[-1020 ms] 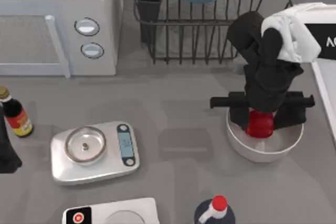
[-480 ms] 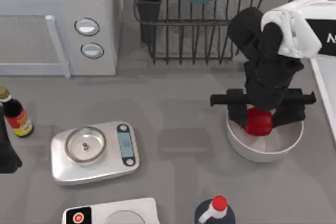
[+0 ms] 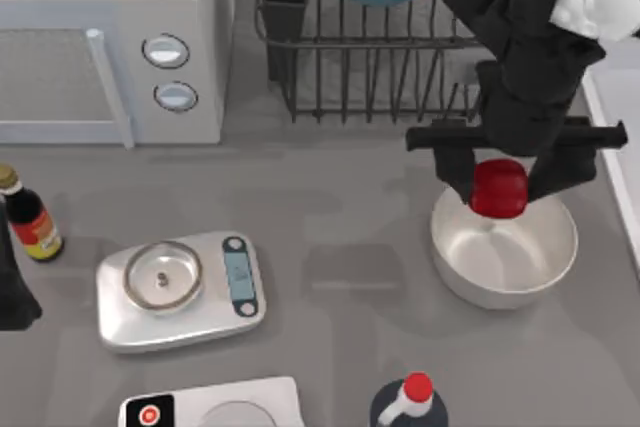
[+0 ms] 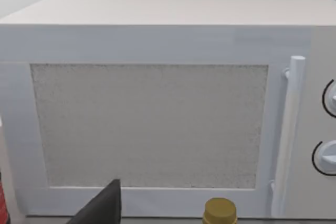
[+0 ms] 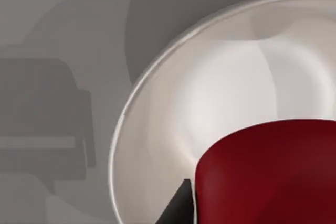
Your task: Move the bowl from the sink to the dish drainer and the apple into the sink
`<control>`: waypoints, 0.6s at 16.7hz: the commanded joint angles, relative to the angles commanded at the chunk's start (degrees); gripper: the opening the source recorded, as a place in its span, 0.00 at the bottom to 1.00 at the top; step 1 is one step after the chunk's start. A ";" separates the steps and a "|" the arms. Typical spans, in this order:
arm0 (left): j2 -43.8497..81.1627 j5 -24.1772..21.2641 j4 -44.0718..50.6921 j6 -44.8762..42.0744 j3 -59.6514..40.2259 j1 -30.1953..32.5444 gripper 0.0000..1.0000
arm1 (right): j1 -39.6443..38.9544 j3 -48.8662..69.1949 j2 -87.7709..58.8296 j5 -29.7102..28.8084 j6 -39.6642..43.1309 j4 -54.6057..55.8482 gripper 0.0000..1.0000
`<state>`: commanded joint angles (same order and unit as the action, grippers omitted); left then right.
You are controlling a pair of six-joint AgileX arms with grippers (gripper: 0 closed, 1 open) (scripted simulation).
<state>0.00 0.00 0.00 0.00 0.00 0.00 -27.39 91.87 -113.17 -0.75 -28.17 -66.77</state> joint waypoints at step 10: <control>0.00 0.00 0.00 0.00 0.00 0.00 1.00 | 0.52 1.45 1.76 0.64 0.32 -1.62 0.00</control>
<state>0.00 0.00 0.00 0.00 0.00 0.00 -26.87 93.32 -111.41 -0.10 -27.85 -68.39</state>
